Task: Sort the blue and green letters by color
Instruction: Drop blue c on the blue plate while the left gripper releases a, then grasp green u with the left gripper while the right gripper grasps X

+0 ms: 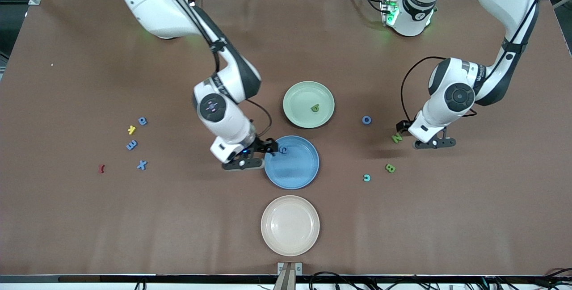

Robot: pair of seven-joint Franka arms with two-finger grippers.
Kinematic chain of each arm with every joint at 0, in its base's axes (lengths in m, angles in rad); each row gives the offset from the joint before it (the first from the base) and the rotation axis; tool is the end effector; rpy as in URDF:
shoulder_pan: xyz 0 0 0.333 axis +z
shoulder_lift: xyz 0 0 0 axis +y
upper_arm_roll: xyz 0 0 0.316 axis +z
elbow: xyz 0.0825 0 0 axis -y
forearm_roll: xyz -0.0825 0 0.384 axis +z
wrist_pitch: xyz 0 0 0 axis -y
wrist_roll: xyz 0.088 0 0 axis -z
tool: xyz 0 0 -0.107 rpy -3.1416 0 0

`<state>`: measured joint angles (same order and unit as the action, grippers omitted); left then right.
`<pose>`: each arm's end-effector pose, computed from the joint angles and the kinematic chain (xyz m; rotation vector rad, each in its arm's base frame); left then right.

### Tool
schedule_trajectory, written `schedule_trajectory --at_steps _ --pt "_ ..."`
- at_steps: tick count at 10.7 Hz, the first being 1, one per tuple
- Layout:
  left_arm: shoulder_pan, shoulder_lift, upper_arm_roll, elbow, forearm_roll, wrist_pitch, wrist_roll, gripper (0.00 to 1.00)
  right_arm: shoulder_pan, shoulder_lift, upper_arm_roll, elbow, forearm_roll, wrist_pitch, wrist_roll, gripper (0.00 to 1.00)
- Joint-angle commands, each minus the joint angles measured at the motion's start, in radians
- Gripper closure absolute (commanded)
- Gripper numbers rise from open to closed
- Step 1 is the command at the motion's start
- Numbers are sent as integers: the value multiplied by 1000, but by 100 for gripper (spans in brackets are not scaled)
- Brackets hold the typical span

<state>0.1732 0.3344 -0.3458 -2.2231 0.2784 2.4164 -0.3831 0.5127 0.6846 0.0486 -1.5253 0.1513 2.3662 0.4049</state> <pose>0.5285 -0.0937 0.2218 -3.0512 -0.0036 0.1360 0.6159 0.3823 0.2714 -2.9393 -0.0634 -0.1050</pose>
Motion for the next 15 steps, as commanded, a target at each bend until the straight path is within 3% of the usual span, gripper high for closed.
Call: schedule_trajectory --at_steps 1,4,9,12,15 --pt "28 -32 -16 -84 21 29 165 0 -127 -108 5 -45 2 -146 -141 0" --pt "29 -15 -15 -99 21 29 304 0 -226 -148 -7 -93 2 -206 -126 0" --pt "84 35 -12 -101 53 81 382 0 -257 -185 -211 -134 1 -323 -97 0" --pt "129 49 -12 -115 104 127 382 0 -295 -174 -236 -136 -2 -300 -72 0" --pt "121 61 -12 -118 104 141 357 0 -330 -157 -234 -258 -6 -118 -83 0"
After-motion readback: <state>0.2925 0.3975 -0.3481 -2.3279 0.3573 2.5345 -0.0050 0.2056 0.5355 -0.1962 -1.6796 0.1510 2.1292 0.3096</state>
